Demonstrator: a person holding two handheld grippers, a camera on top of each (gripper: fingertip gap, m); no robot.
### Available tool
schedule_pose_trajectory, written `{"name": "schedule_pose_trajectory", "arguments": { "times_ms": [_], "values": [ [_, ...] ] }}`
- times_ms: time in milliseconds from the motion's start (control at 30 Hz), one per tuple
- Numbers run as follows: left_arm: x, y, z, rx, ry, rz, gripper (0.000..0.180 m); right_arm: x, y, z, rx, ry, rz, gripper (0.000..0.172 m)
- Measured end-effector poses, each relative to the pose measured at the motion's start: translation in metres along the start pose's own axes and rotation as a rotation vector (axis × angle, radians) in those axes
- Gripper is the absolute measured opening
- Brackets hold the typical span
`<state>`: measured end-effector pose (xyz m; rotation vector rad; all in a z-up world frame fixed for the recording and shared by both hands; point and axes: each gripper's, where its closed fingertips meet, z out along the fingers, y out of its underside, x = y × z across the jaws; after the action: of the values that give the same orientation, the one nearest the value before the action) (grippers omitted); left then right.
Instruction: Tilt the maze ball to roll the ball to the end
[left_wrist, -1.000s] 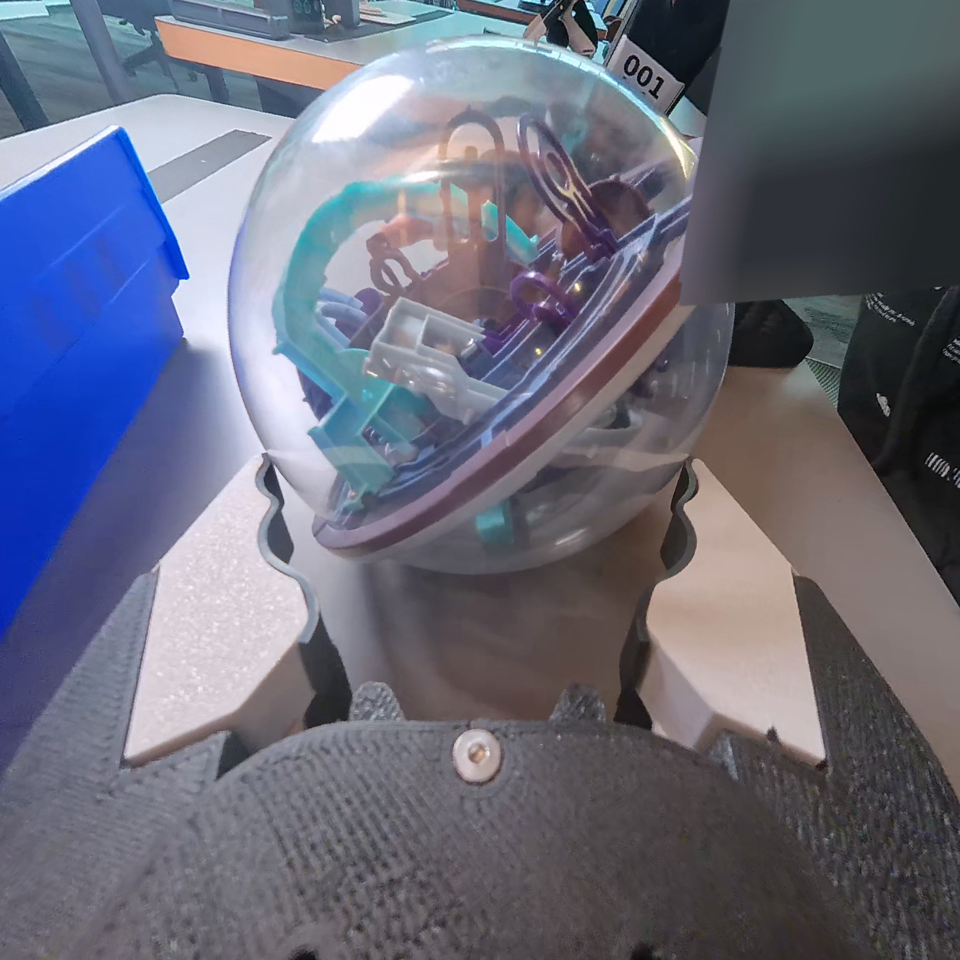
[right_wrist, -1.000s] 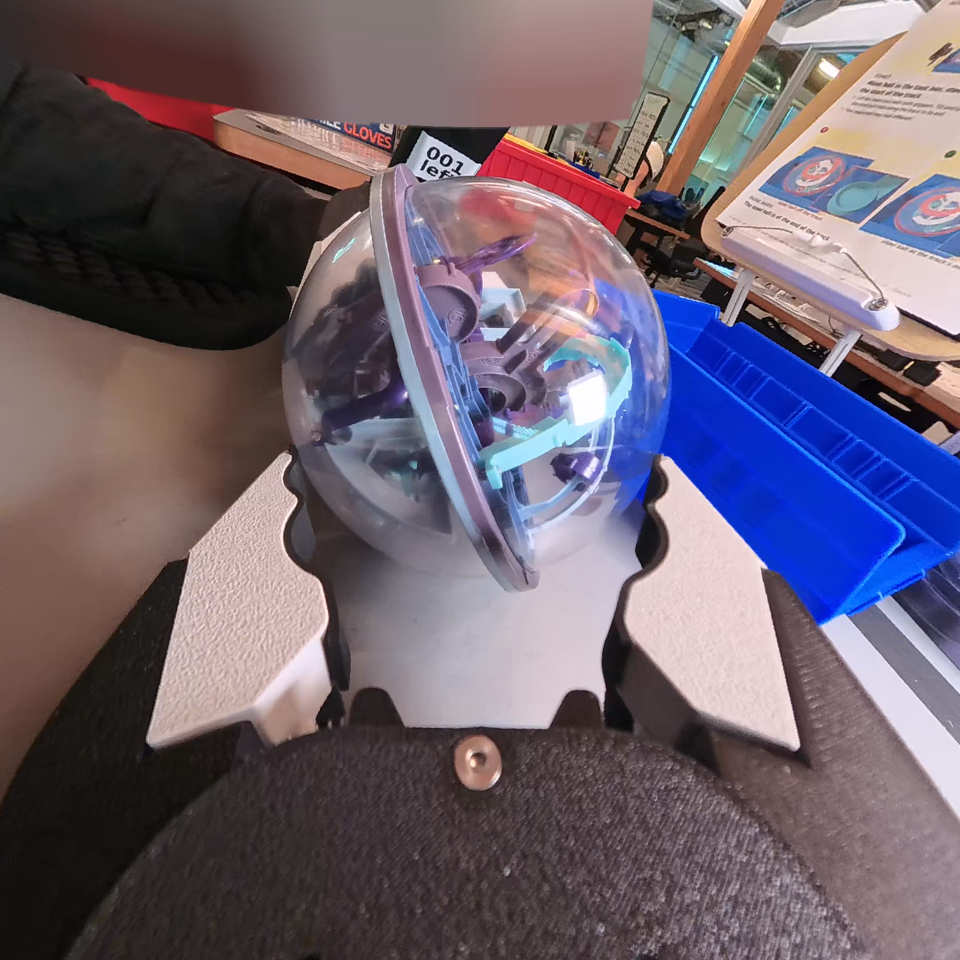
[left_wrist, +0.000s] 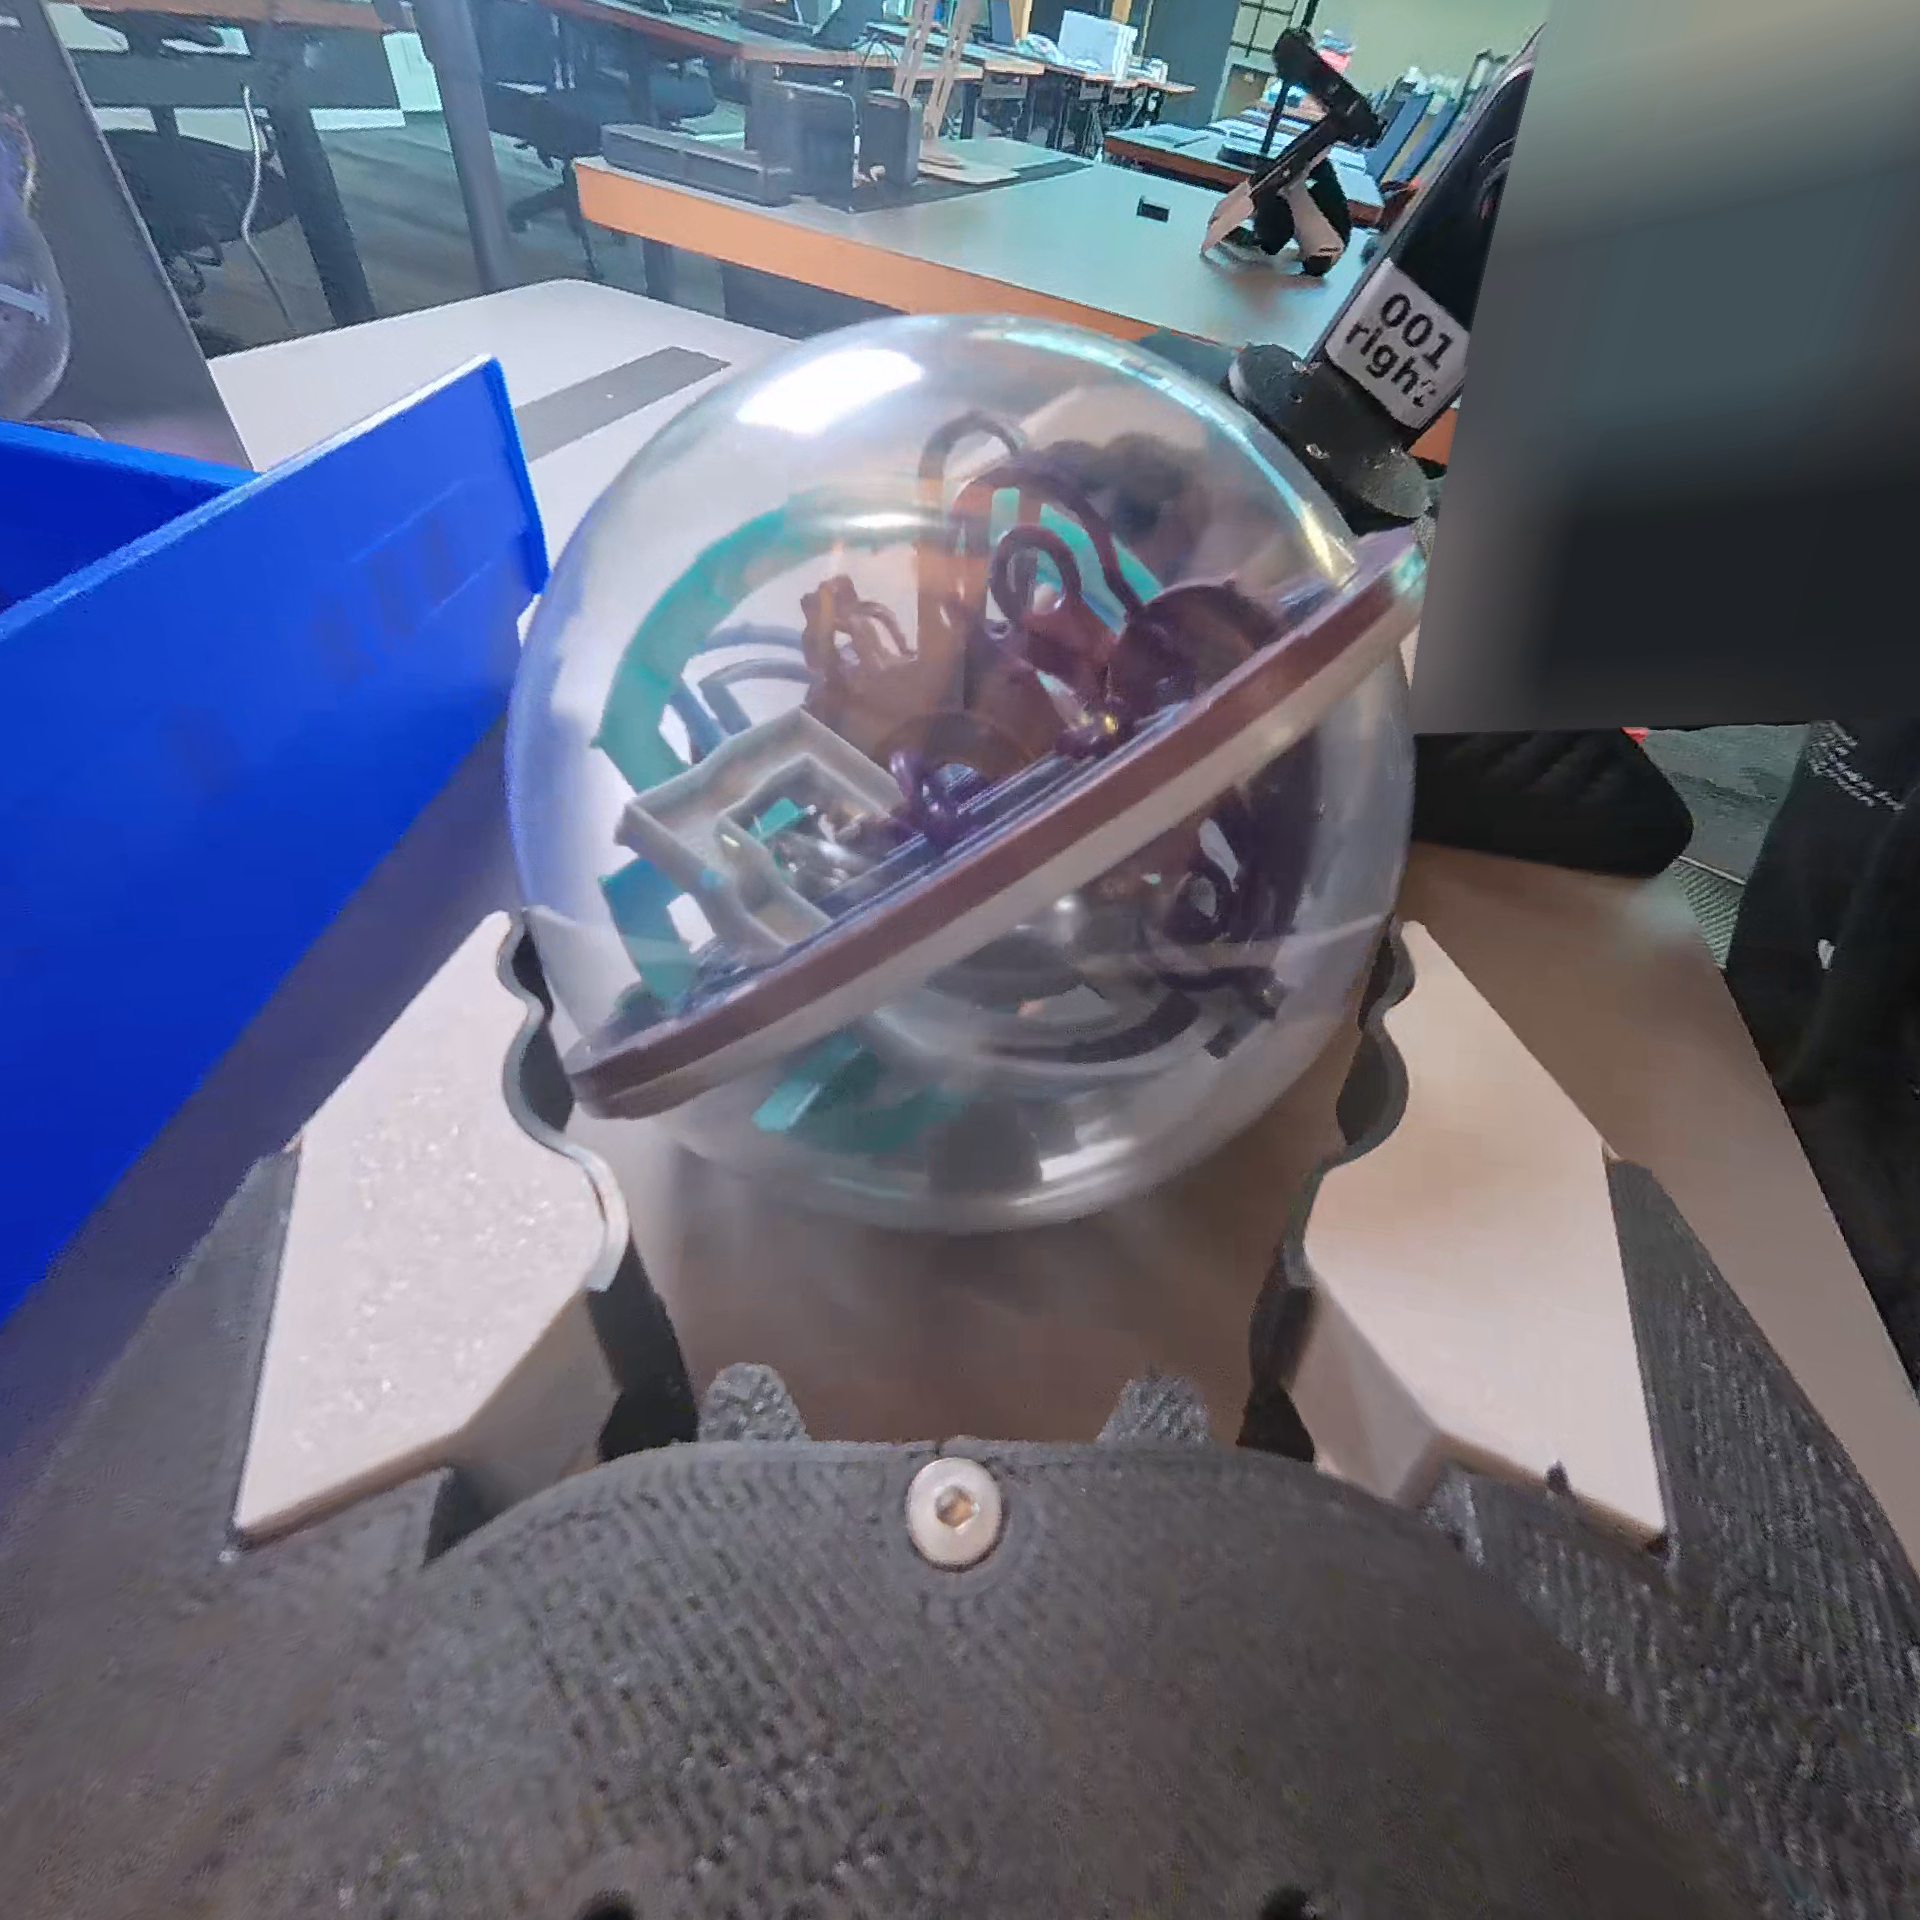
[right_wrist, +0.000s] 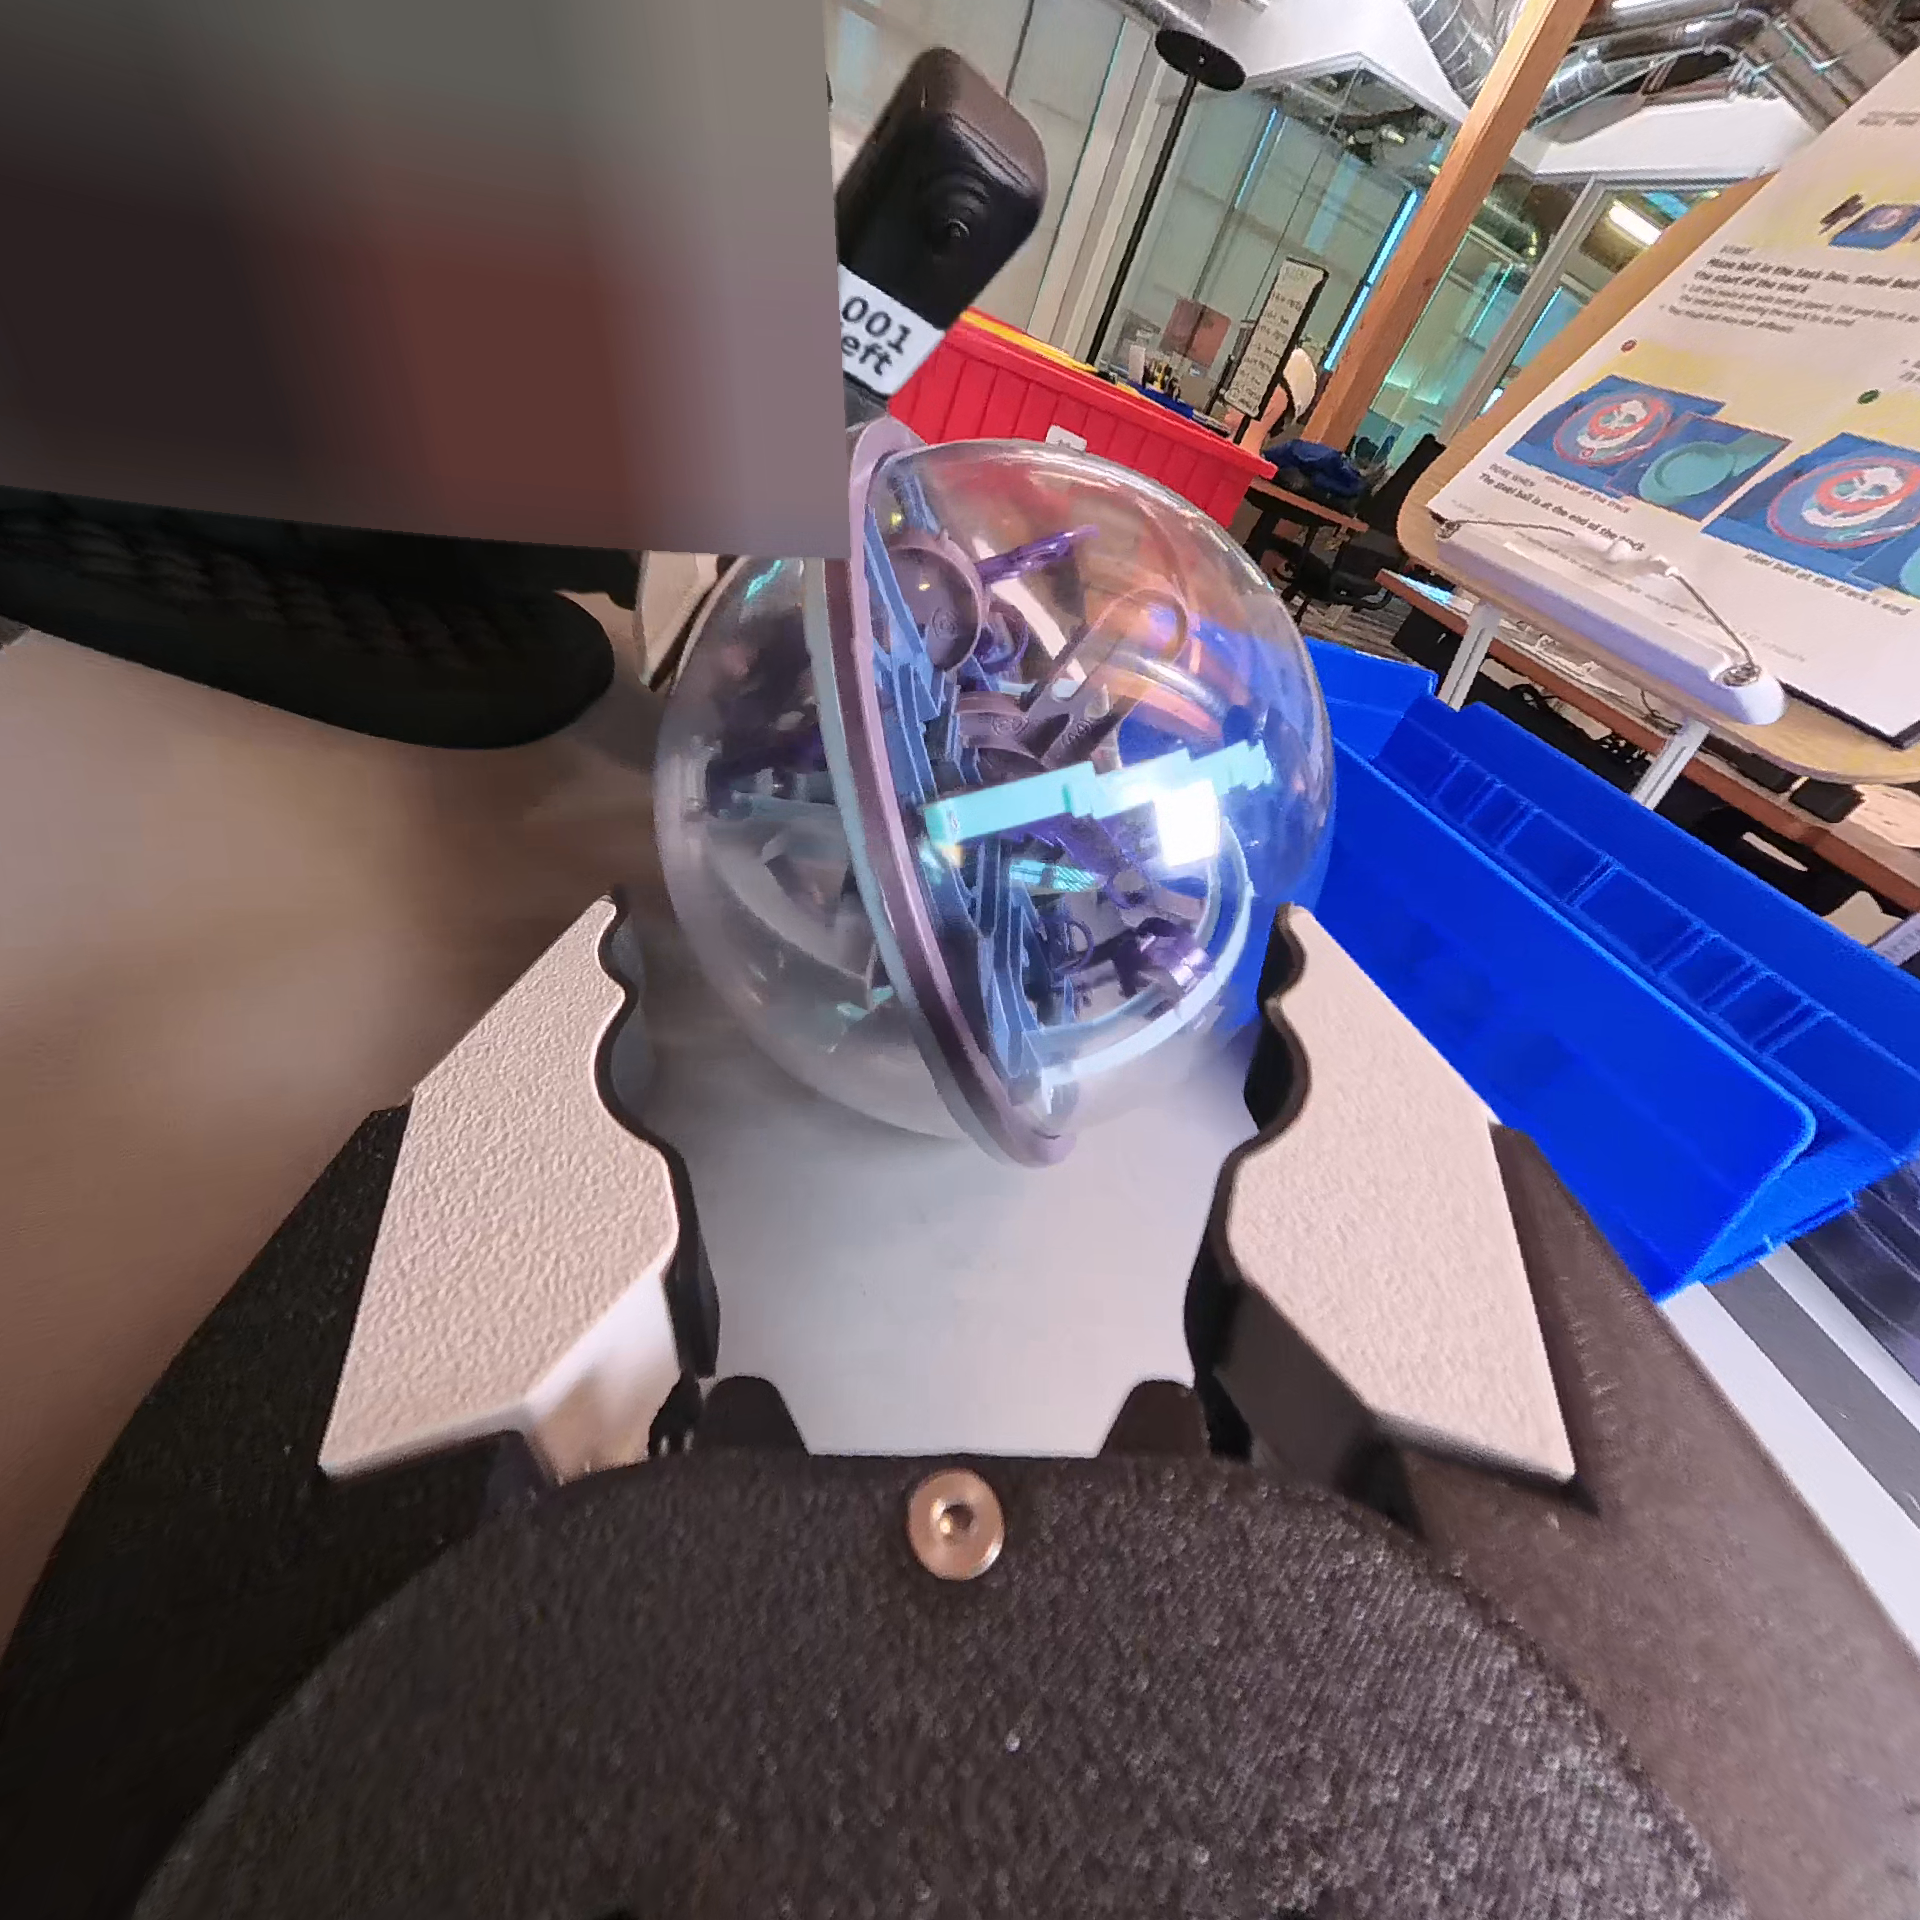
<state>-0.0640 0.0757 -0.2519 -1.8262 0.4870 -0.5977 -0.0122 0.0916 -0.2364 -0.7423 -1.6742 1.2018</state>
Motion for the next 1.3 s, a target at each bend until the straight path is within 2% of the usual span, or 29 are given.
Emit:
{"name": "schedule_pose_trajectory", "arguments": {
  "times_ms": [233,433,633,900,1133,1233,1300],
  "values": [
    [0.002,0.002,-0.005,0.042,0.083,-0.029,0.149,-0.001,-0.007,-0.003,0.034,-0.021,0.029,0.114],
    [0.002,0.003,-0.005,0.051,0.119,-0.047,0.149,0.003,0.015,0.009,-0.062,-0.039,0.029,0.125],
    [0.005,0.015,0.001,-0.013,0.180,-0.105,0.147,0.007,0.026,0.021,-0.122,-0.052,-0.009,0.132],
    [0.006,0.016,-0.002,-0.014,0.154,-0.090,0.145,0.006,0.025,0.020,-0.122,-0.040,-0.023,0.131],
    [0.001,0.019,-0.008,-0.034,0.119,-0.077,0.135,0.009,0.021,0.018,-0.103,-0.021,-0.018,0.130],
    [-0.001,0.014,-0.012,-0.022,0.083,-0.031,0.140,0.009,0.020,0.017,-0.097,-0.020,-0.018,0.129],
    [-0.003,0.001,-0.016,0.041,0.052,0.004,0.145,0.009,0.020,0.017,-0.094,-0.020,-0.015,0.129]
  ]
}}
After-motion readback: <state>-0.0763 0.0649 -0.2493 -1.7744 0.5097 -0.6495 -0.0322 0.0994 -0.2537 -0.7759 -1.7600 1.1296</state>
